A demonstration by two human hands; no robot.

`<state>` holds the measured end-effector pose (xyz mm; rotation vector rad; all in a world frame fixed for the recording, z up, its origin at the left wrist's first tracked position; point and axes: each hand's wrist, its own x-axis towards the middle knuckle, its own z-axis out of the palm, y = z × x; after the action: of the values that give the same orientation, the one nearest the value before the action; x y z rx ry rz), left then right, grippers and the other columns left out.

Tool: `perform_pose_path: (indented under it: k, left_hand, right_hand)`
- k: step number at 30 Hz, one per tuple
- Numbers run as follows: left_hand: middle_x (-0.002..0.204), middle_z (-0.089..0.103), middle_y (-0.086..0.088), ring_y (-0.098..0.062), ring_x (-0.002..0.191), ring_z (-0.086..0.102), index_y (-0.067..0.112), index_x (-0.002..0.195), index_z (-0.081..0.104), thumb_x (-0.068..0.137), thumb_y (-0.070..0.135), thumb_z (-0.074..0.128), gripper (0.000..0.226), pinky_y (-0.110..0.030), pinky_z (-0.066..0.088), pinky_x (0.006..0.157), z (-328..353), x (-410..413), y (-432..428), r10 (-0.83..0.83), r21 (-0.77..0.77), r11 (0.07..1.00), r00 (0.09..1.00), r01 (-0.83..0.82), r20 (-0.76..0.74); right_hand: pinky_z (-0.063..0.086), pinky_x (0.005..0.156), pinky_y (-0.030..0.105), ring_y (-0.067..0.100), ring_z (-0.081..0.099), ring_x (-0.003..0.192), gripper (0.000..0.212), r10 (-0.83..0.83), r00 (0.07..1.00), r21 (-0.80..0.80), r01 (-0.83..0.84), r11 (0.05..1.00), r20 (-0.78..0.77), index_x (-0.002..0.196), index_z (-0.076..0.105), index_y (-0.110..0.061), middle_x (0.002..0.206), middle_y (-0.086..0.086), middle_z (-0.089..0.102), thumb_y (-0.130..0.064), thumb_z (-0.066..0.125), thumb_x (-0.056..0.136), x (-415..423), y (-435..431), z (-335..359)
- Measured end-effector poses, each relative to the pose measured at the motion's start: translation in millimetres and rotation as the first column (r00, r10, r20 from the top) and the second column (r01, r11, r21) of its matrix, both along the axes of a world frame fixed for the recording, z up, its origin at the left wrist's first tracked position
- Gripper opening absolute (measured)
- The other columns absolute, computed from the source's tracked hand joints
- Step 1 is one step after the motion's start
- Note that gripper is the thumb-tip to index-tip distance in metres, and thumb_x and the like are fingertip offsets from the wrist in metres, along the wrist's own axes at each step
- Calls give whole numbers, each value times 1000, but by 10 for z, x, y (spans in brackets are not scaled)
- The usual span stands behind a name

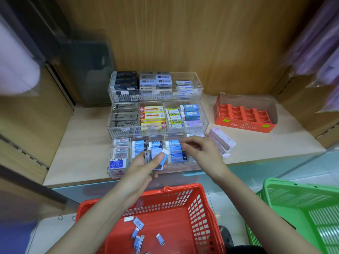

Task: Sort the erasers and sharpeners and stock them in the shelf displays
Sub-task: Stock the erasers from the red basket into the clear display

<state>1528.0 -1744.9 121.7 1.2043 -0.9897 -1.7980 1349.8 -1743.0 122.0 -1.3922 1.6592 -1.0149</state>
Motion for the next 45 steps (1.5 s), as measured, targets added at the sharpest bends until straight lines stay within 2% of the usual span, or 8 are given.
perform_pose_path:
  k: [3,13,19,27,33,38,41,45]
  left_hand:
    - [81,64,2,-2,60,58,8,104,56,89,14,58,16,-19,34,50,14,27,31,-52,-43,998,998,53,18]
    - [78,65,1,-9,64,58,14,97,58,90,30,56,17,-22,33,52,56,191,13,5,54,999,1000,-5,7]
    - [62,54,3,-7,52,50,11,83,56,77,27,72,24,-20,31,44,4,359,50,-112,-7,993,975,115,191]
    - [56,58,9,-4,46,47,6,88,63,81,16,69,13,-20,24,42,-14,462,56,-126,8,992,976,127,178]
    - [61,64,9,-2,44,46,8,87,66,83,14,68,8,-16,24,40,42,474,97,-105,37,994,987,101,123]
    - [62,63,9,-3,46,49,6,95,67,80,12,72,16,-17,26,40,-11,522,77,-62,46,997,977,54,204]
    - [55,61,10,-3,42,48,12,84,66,82,11,70,5,-17,27,40,-46,556,27,-22,42,999,974,13,224]
    - [65,64,2,-5,49,53,12,88,65,81,17,71,11,-19,32,42,-95,589,19,2,28,1000,969,-9,247]
  right_hand:
    - [42,56,14,10,57,67,15,99,925,130,-156,979,367,102,68,-8,78,3,64,-13,58,91,218,136,164]
    - [51,66,19,7,65,71,16,83,895,90,-135,987,439,97,67,-14,84,4,64,-4,57,90,336,176,184]
    - [55,65,24,13,61,61,27,19,844,143,-112,983,536,116,58,-8,78,4,58,-3,58,90,354,169,130]
    - [42,61,14,8,51,61,6,164,942,120,-207,971,294,77,68,-7,77,3,64,-7,67,83,458,207,133]
    - [41,60,13,6,49,59,5,168,941,50,-190,980,294,79,66,0,70,3,60,-3,67,83,576,216,113]
    - [46,75,19,8,60,74,6,233,942,68,-256,964,240,81,67,-14,79,-2,65,-8,67,83,610,199,72]
    - [39,86,11,2,55,92,18,378,922,10,-379,925,-84,94,68,-25,97,-5,60,-12,70,83,551,197,-30]
    - [39,86,23,15,54,93,19,236,856,-128,-327,936,-459,98,72,-12,93,3,67,-21,66,83,549,111,-199]
